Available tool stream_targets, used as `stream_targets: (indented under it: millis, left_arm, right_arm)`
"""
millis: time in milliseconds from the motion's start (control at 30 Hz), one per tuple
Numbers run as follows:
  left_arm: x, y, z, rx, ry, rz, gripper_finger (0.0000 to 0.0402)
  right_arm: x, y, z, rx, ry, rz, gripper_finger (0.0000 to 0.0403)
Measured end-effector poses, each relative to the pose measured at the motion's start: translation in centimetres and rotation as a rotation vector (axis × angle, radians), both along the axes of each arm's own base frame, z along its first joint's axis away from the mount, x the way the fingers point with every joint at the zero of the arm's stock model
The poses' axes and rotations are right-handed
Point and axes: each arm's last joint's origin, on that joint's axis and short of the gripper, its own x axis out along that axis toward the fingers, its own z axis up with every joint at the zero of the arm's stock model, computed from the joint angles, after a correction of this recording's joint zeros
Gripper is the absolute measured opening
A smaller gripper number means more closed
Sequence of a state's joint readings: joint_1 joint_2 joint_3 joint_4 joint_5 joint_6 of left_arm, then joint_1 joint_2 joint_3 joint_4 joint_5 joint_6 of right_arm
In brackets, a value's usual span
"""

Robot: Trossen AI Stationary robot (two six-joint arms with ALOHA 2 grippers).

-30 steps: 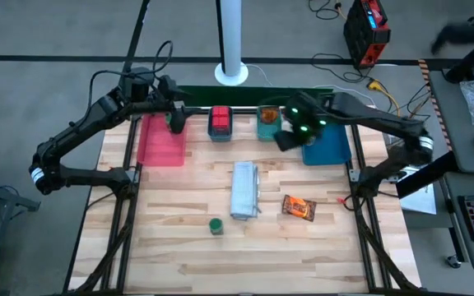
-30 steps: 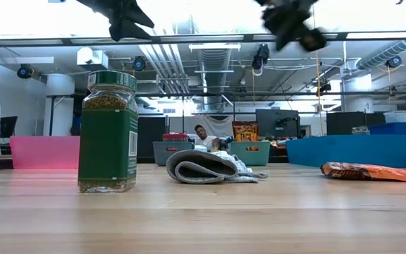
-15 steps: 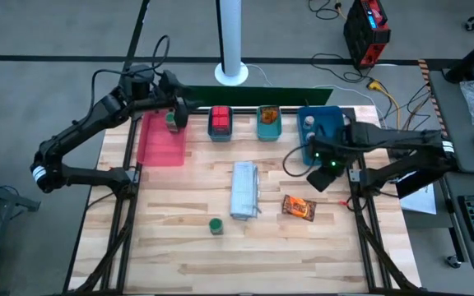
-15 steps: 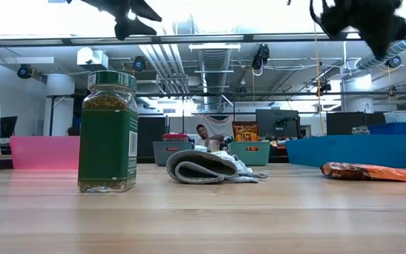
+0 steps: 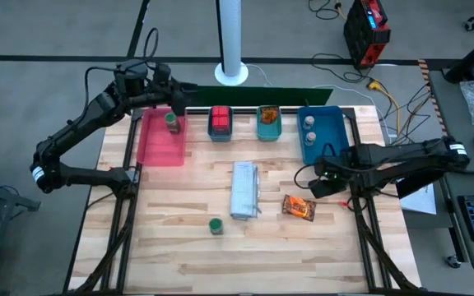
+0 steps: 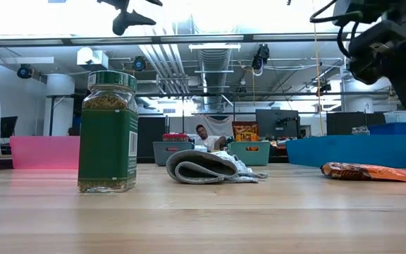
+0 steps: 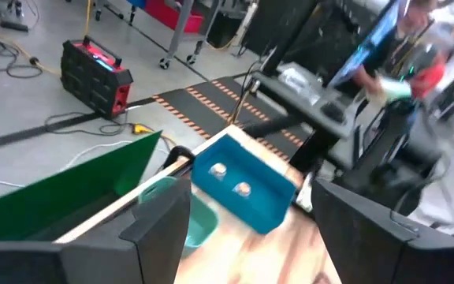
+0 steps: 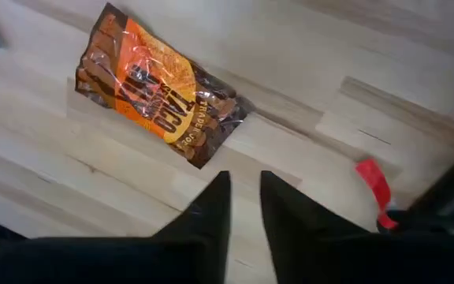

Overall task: Sort spices by type
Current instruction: Put the orange seasoning pack into the green bin

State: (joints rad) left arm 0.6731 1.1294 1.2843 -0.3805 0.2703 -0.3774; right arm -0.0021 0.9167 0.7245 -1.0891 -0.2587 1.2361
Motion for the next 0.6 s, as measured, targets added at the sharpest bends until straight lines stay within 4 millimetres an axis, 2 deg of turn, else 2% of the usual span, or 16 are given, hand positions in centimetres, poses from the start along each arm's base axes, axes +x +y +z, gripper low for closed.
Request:
stream_targets:
  millis: [167,333,467,600]
  left_arm:
    - [-0.1,0.0,0.5,-0.017,-0.026,0.025,0.0247]
    - [0.0,0.0,0.4,-0.046,-0.032,0.057,0.0247]
    - [0.2,-0.2,0.4,-0.113,-0.067,0.062,0.0247]
    - [0.5,-0.5,0.6,-0.115,-0.095,0.051,0.0247]
  right_arm:
    - [0.2,-0.2,-1.2,-0.092,0.012,0.069,0.0147]
    - [1.0,-0.3,-3.5,-0.144,0.018,0.157,0.0224]
    - [2.0,-0.2,-4.9,-0.111,-0.037,0.229,0.026]
    - [2.2,-0.1,-6.0,-0.098,-0.001,0.296,0.0274]
